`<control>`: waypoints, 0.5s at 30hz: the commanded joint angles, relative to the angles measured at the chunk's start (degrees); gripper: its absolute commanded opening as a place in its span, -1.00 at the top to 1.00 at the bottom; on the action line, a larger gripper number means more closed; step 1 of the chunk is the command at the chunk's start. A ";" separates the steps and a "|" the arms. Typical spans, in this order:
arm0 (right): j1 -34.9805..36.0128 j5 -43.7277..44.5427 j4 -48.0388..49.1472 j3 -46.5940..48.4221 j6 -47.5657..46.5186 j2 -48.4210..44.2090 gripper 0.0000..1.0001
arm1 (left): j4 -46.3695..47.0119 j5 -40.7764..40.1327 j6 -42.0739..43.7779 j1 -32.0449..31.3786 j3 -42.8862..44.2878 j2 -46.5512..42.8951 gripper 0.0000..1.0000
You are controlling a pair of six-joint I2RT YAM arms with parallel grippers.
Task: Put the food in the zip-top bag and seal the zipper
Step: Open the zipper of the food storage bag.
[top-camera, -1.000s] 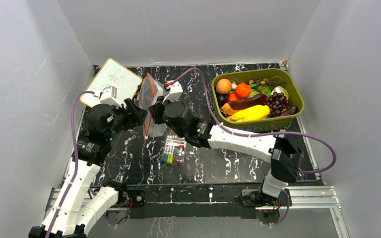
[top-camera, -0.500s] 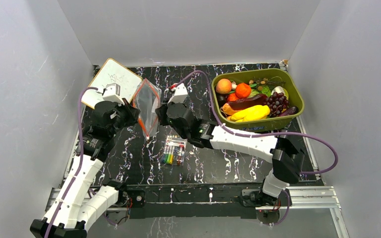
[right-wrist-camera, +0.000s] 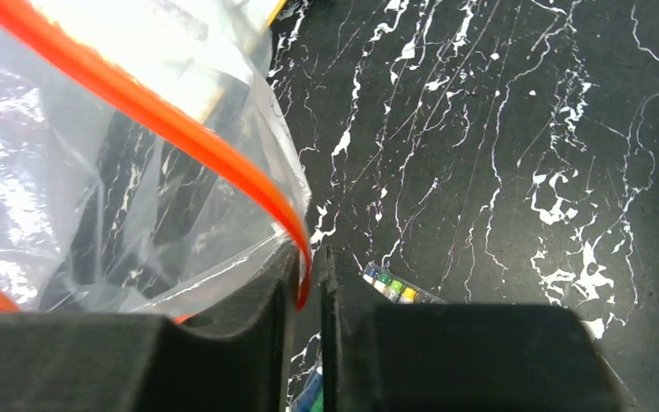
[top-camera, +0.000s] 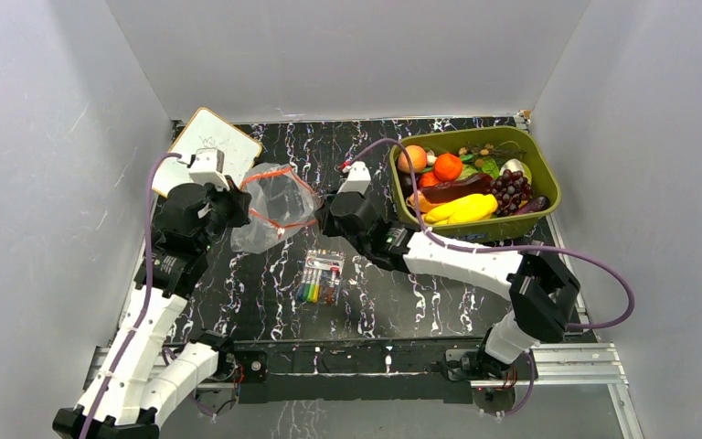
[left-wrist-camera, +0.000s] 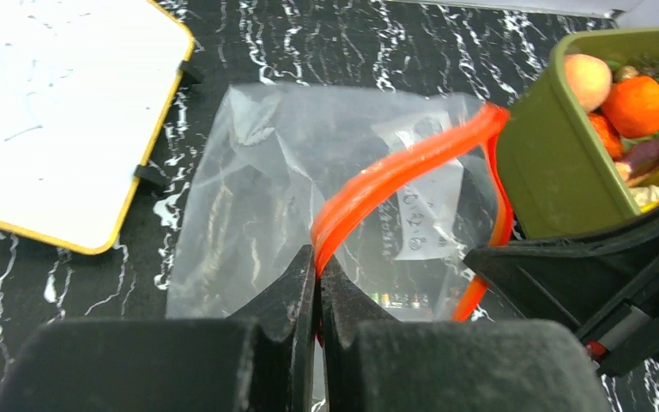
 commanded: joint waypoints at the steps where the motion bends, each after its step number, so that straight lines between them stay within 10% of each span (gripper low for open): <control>1: -0.85 -6.24 2.77 1.70 -4.65 -3.58 0.61 | 3.57 6.40 2.36 0.61 -2.36 -1.31 1.00; 15: -4.57 -17.06 -13.16 10.23 -16.22 -10.37 -0.37 | 4.61 7.26 2.55 0.60 -9.40 -2.04 1.00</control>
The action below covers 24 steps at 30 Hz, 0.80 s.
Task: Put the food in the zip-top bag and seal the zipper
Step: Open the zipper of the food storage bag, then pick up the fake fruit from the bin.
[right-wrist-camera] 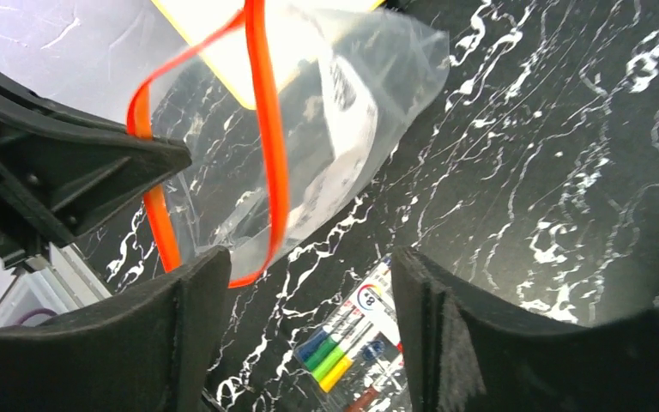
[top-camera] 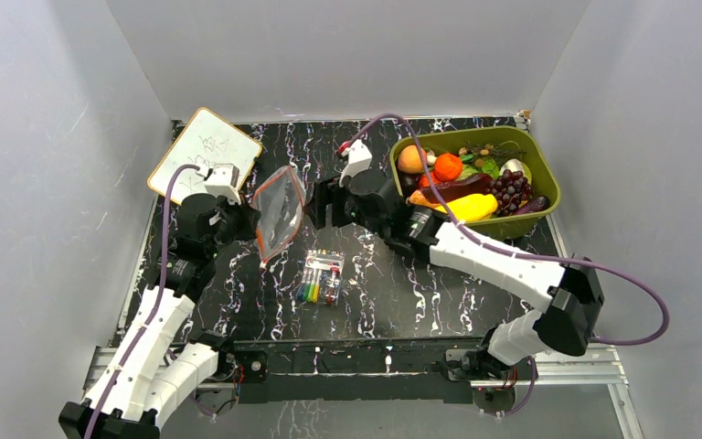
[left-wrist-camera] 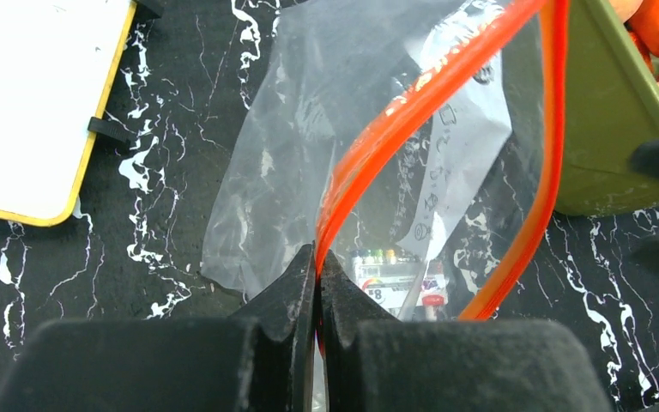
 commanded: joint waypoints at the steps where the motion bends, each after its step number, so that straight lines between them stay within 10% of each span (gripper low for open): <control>1: -3.34 -2.38 -5.20 4.05 -4.82 -4.27 -0.42 | 1.77 0.83 0.70 0.26 -1.41 -1.41 1.00; 24: -26.68 20.66 -19.11 8.74 -17.17 -1.88 -0.51 | 4.46 1.38 2.29 -0.58 -7.37 -7.53 1.00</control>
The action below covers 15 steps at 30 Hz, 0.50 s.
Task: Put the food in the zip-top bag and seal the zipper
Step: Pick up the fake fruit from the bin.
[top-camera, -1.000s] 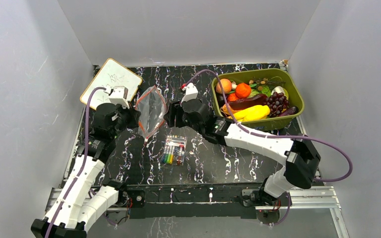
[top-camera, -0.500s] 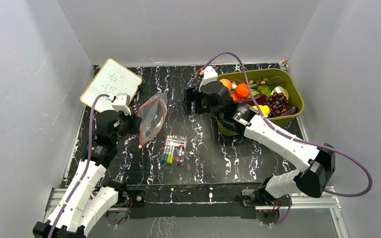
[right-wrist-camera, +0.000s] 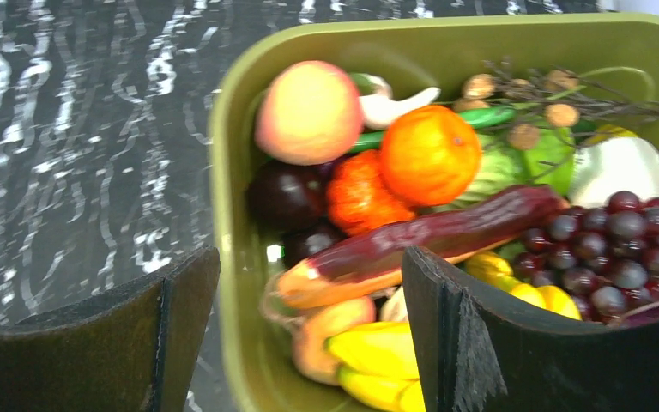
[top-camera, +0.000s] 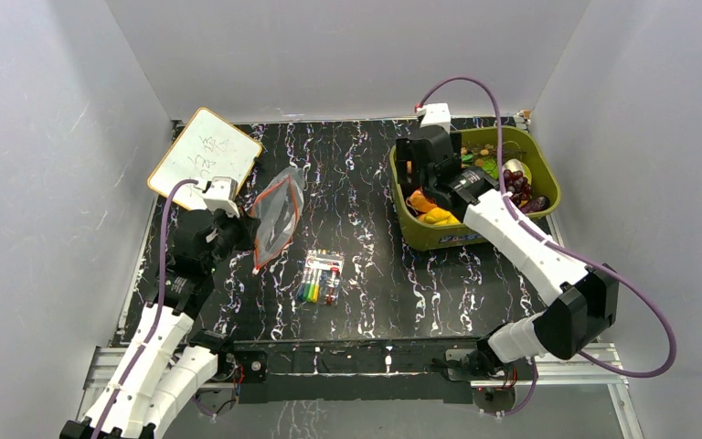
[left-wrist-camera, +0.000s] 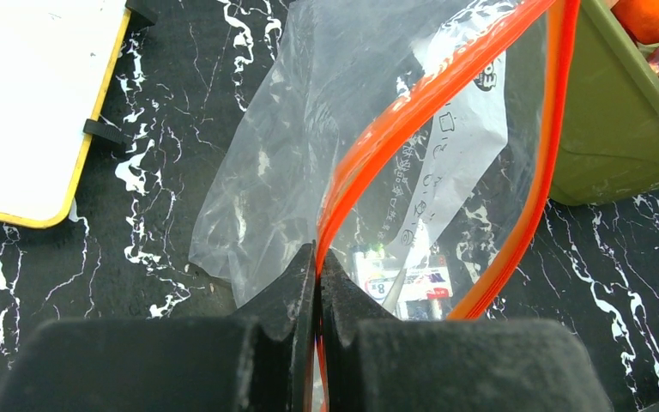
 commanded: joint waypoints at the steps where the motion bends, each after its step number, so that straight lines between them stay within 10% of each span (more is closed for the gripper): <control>1: -5.60 3.52 3.61 2.96 -3.60 2.32 -0.51 | 1.30 0.31 1.30 -0.44 -0.62 -1.08 1.00; 15: -16.39 -3.31 11.21 3.34 -4.60 12.71 -0.74 | 1.26 0.60 2.23 -0.42 -0.45 -0.85 1.00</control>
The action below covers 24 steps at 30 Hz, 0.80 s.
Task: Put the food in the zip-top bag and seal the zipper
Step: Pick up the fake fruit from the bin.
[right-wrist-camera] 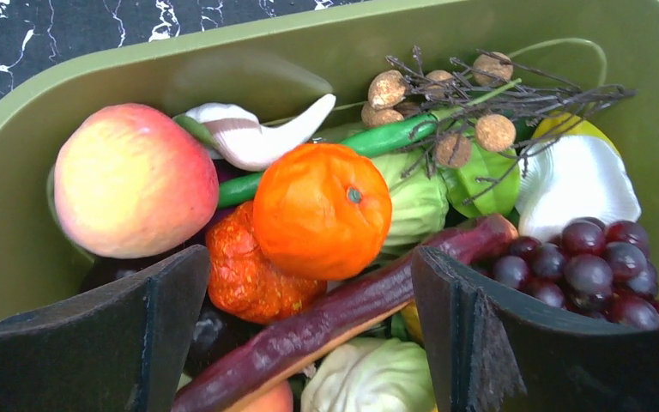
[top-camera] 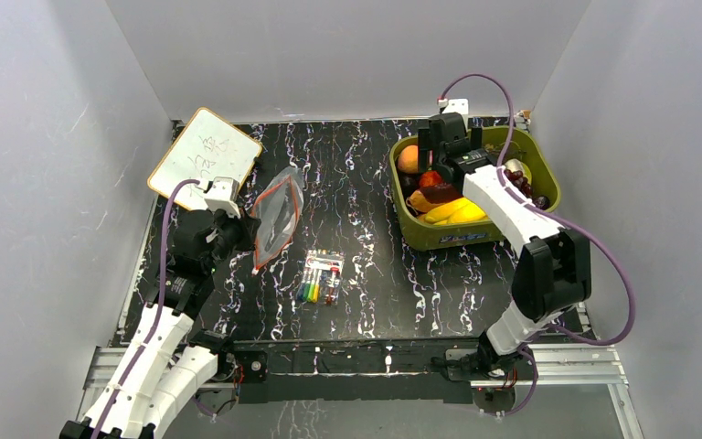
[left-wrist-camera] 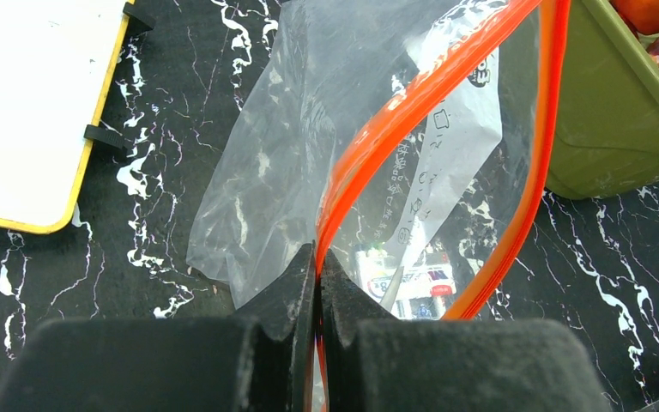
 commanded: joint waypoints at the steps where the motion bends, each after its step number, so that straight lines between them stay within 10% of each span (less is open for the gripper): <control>1: -2.14 -1.53 7.09 1.92 -0.80 1.44 -0.75 | 1.21 0.03 0.80 -0.27 -0.41 -0.50 1.00; 17: -5.65 -7.16 9.58 0.04 0.05 6.63 -0.77 | 1.08 -0.40 1.08 -0.22 -0.41 -1.06 1.00; 24: -6.03 -6.66 8.95 -0.91 -0.36 6.75 -0.43 | 1.06 0.32 1.07 -0.29 -0.45 -0.86 1.00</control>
